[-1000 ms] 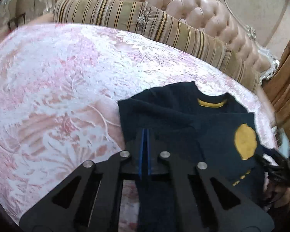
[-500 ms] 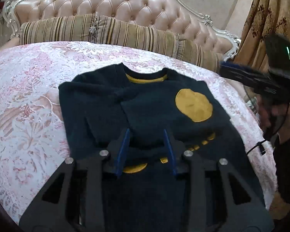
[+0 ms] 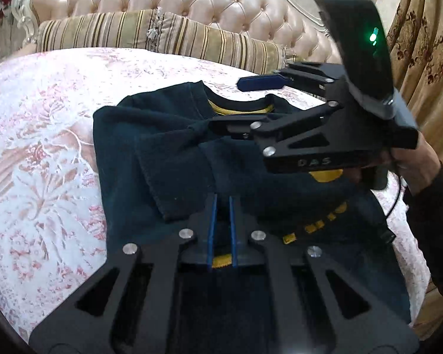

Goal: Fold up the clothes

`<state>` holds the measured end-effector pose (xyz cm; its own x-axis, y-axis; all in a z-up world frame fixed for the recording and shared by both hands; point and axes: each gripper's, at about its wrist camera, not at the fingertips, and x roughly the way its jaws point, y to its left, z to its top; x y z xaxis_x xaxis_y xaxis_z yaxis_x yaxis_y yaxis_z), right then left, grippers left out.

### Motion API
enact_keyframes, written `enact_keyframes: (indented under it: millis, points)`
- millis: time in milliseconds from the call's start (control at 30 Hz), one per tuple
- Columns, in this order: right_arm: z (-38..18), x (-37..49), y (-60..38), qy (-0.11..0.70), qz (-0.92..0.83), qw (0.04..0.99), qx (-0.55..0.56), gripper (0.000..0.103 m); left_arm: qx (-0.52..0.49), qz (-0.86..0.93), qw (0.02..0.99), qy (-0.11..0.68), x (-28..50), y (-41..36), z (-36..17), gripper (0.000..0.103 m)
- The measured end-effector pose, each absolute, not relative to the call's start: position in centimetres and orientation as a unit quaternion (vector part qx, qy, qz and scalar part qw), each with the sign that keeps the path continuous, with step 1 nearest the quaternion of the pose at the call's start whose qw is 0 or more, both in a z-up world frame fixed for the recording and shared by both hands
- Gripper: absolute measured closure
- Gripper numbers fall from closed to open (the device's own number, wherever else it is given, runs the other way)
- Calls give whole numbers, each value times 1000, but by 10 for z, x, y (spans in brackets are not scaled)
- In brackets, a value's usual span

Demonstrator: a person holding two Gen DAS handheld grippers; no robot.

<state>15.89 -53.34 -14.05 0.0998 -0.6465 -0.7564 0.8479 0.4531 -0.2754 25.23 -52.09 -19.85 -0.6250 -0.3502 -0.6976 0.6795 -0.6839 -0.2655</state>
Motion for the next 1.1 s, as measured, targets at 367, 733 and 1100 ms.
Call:
enact_keyframes:
  millis: [367,733,1100]
  points:
    - [-155,174,-546,473,-442,752,122,99,313,-862,292,272,258,-521,-200,94]
    - [-151,161,-549,420,-473,758,157,100,311,-861,288,280,263,-523,-200,94]
    - [-146,170,-538,425,-428,782,158,64,310,-861,284,286,264,-527,-202,94]
